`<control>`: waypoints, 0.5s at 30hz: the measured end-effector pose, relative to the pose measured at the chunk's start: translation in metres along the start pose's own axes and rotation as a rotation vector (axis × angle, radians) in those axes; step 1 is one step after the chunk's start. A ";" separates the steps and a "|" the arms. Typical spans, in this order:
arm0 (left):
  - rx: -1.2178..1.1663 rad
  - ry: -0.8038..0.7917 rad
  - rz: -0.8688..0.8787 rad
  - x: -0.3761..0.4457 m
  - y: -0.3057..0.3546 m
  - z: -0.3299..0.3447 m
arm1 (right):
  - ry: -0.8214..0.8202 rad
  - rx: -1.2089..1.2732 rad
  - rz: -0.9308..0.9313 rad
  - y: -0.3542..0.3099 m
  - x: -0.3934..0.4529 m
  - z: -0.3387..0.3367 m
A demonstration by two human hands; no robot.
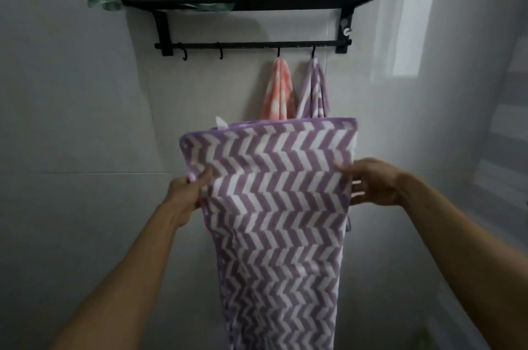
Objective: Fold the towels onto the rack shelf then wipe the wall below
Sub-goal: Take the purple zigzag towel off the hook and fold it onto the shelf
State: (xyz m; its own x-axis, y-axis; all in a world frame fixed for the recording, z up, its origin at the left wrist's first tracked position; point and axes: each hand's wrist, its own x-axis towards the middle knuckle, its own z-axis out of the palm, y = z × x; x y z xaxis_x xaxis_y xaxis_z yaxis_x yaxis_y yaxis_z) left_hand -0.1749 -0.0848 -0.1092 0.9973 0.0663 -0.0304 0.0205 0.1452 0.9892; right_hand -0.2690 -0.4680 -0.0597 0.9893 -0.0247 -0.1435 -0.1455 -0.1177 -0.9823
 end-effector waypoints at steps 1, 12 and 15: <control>0.051 0.050 -0.062 -0.006 -0.026 -0.006 | 0.004 -0.036 0.044 0.018 0.000 0.005; 0.128 -0.231 -0.006 -0.015 -0.002 -0.007 | 0.418 0.455 -0.070 -0.028 0.025 0.011; 0.070 -0.153 -0.008 -0.026 -0.021 0.004 | 0.384 0.552 -0.127 -0.031 0.019 0.002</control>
State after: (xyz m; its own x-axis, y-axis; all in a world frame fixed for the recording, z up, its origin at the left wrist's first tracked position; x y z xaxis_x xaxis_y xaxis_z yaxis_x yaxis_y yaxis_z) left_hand -0.2005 -0.0931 -0.1285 0.9960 -0.0868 -0.0212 0.0278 0.0756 0.9967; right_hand -0.2452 -0.4628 -0.0319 0.9110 -0.4064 -0.0707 0.0972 0.3781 -0.9207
